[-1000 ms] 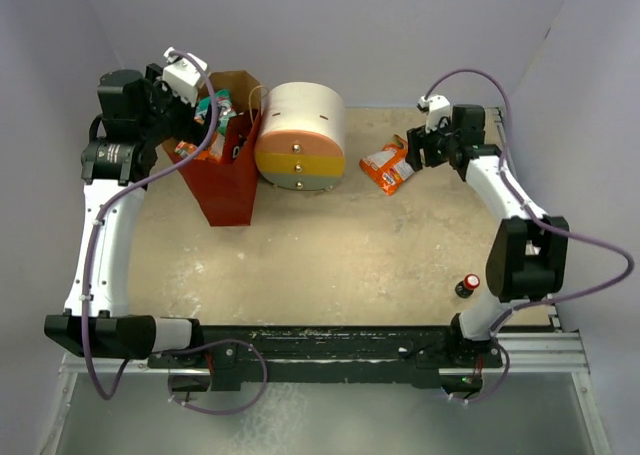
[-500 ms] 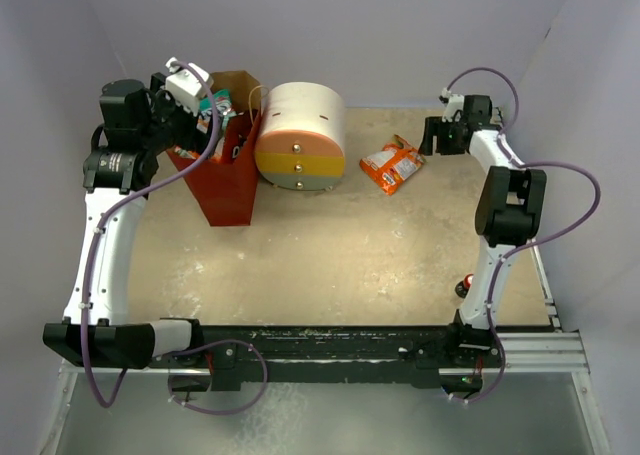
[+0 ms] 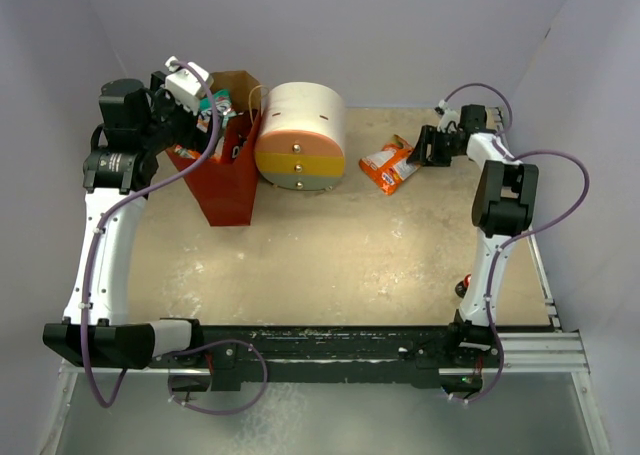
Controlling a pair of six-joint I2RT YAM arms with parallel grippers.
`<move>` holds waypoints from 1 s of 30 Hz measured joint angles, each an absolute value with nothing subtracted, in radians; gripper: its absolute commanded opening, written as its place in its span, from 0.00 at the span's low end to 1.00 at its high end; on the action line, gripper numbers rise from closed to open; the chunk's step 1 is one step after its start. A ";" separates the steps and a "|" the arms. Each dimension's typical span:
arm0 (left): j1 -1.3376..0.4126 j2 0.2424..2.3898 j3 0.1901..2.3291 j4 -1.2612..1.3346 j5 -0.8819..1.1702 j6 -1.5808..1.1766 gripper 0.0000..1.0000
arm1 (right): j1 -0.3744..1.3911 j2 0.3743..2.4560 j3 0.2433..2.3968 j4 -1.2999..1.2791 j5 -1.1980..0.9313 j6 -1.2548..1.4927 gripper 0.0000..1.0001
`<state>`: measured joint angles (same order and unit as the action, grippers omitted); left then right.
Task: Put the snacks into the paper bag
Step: Pick up the snack from the center of the board.
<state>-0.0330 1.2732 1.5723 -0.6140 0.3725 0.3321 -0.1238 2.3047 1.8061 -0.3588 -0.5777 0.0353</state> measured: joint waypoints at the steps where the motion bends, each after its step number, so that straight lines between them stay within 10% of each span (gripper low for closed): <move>1: -0.033 1.273 1.572 -0.614 0.373 0.332 0.99 | -0.125 2.306 1.806 -0.361 -0.594 0.039 0.66; 13: -0.033 1.273 1.555 -0.608 0.387 0.330 0.99 | -0.133 2.343 1.788 -0.302 -0.753 0.112 0.50; 23: -0.033 1.273 1.551 -0.607 0.394 0.324 0.99 | -0.142 2.418 1.826 -0.241 -0.846 0.181 0.01; 30: -0.033 1.272 1.541 -0.608 0.395 0.324 0.99 | -0.146 2.411 1.805 -0.218 -0.877 0.194 0.00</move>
